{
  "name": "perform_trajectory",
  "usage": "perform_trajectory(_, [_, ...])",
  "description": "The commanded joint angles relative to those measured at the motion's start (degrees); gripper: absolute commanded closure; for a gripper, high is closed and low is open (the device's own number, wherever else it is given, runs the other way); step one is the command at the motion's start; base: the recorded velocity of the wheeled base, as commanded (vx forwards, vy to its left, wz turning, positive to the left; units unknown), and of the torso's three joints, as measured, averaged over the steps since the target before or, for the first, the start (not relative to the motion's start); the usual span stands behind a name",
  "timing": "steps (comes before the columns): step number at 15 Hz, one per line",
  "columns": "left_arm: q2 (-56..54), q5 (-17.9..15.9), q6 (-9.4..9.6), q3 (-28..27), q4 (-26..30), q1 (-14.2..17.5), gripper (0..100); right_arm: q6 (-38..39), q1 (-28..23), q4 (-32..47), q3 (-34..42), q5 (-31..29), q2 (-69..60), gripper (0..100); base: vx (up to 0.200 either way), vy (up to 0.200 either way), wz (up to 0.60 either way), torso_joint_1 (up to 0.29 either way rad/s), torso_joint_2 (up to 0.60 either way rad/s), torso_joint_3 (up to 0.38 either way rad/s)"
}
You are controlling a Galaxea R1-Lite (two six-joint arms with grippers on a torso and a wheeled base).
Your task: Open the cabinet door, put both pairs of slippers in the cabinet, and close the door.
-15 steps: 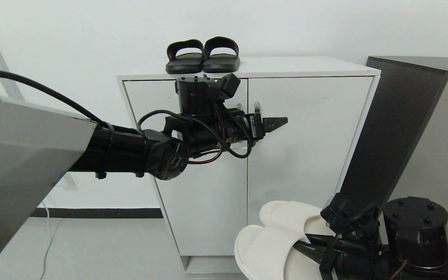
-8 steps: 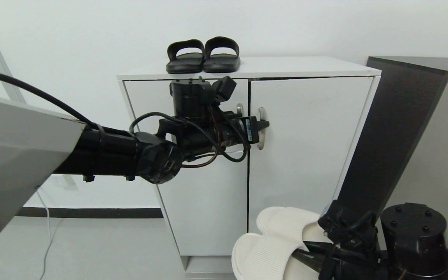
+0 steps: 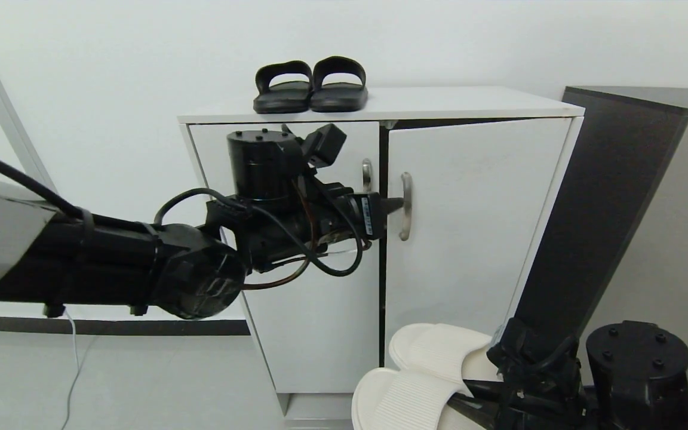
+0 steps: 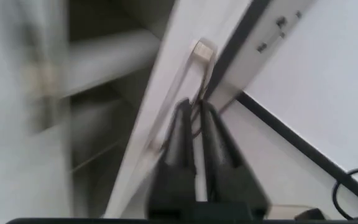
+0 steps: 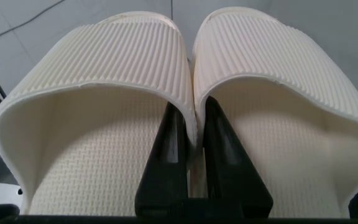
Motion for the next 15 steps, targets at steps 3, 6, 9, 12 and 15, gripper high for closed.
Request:
perform_trajectory(3, [-5.0, -0.2, -2.16, 4.9, -4.1, 0.1, 100, 0.0, 0.0, 0.0, 0.0, 0.1, 0.1, 100, 0.0, 0.0, 0.0, 0.0, 0.0, 0.0])
perform_trajectory(6, [-3.2, -0.5, -2.34, 3.0, -4.3, 2.1, 100, 0.0, 0.0, 0.0, 0.0, 0.1, 0.1, 100, 0.0, 0.0, 0.0, 0.0, 0.0, 0.0])
perform_trajectory(9, [0.2, -0.4, -2.34, -0.9, -4.3, 4.2, 100, -0.1, 0.0, 0.0, 0.0, 0.0, 0.1, 100, 0.0, 0.0, 0.0, 0.0, 0.0, 0.0])
perform_trajectory(12, [2.9, -0.3, -2.34, -3.3, -4.4, 4.3, 100, -0.1, 0.0, 0.0, 0.0, 0.0, 0.2, 100, 0.0, 0.0, 0.0, 0.0, 0.0, 0.0])
perform_trajectory(15, [4.6, -0.1, -3.22, -6.8, -3.7, 4.3, 100, -0.3, 0.4, 0.0, 0.0, 0.0, 0.2, 100, 0.0, 0.0, 0.0, 0.0, 0.0, 0.0])
